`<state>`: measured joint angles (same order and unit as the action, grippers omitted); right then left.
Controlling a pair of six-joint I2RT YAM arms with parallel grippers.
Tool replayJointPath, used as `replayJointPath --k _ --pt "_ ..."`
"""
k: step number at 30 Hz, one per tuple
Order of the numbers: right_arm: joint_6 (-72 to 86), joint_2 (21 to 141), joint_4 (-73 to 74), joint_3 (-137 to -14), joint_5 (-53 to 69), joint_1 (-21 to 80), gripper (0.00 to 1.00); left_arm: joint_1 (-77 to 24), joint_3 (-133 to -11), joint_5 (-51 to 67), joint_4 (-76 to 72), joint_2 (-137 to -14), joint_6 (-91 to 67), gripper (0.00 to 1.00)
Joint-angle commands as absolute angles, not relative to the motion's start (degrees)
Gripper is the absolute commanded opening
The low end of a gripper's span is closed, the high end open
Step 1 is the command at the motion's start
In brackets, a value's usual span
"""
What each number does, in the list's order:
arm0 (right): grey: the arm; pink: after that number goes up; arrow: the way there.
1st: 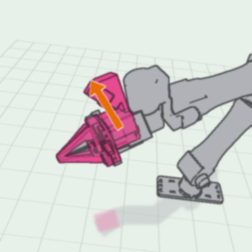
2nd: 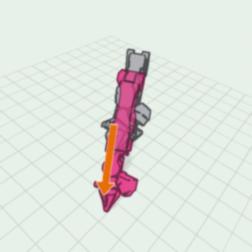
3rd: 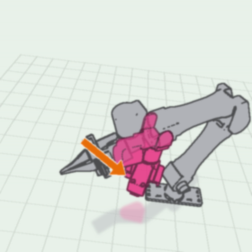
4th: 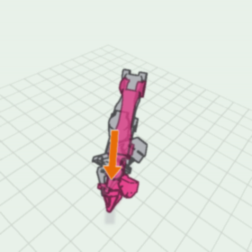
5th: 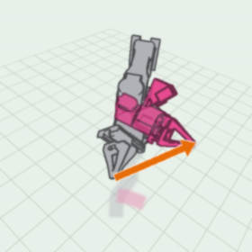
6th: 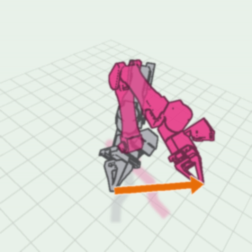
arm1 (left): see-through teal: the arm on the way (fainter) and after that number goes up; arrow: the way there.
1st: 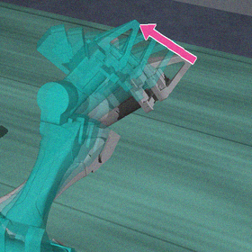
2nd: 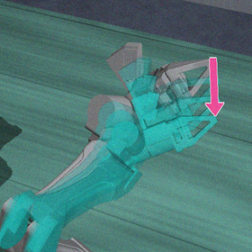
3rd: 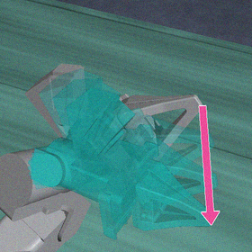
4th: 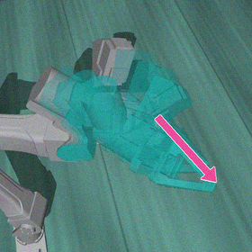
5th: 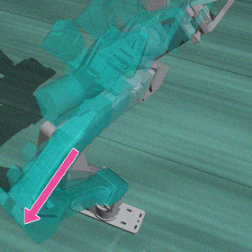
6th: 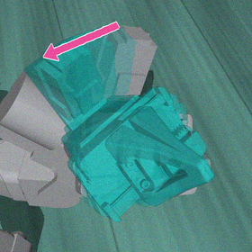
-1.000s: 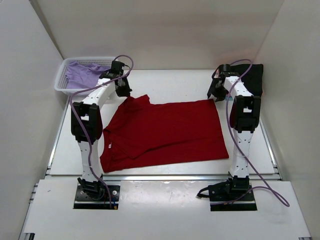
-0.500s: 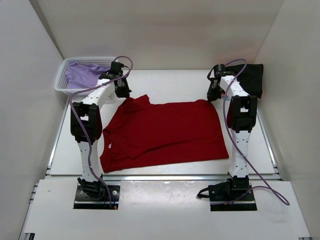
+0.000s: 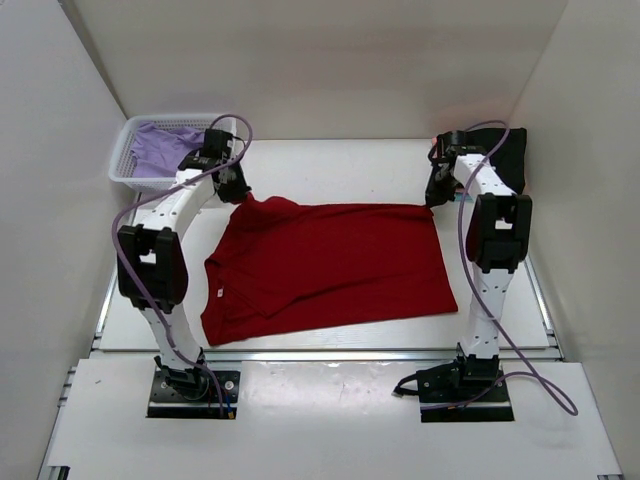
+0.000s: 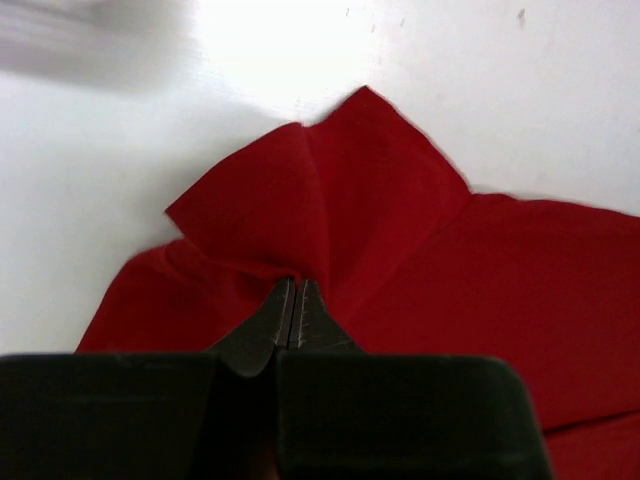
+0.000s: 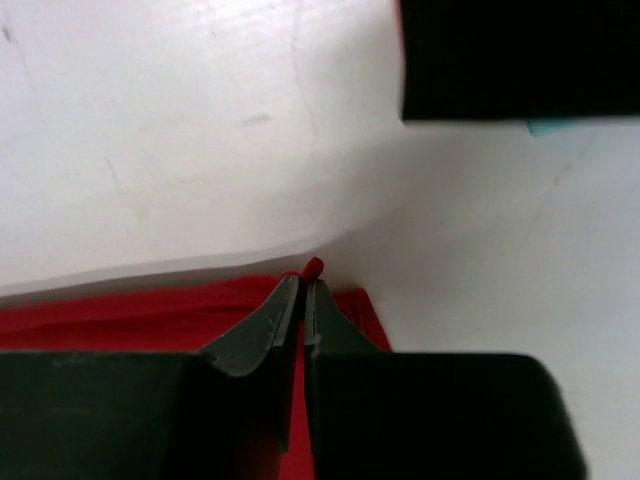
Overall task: Fold and stack the t-shirts
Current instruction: Grap the side of the flattened tshirt furthest away from the robot with both arms, then fold the other side of the tshirt into a rectangle
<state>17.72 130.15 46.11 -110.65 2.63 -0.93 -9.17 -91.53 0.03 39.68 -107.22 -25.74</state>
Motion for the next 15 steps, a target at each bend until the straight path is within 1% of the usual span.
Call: replayJointPath --k 1,6,15 --pt "16.7 122.1 41.8 -104.5 3.2 -2.1 0.00 -9.4 -87.1 0.4 39.0 -102.4 -24.5 0.00" --pt "16.0 115.9 38.4 -94.2 4.4 -3.1 0.00 -9.7 -80.4 0.1 38.1 -97.7 -24.6 0.00" --pt "14.9 107.2 34.4 -83.2 7.6 -4.6 0.00 -8.6 -71.1 -2.0 38.1 -88.7 -25.0 0.00"
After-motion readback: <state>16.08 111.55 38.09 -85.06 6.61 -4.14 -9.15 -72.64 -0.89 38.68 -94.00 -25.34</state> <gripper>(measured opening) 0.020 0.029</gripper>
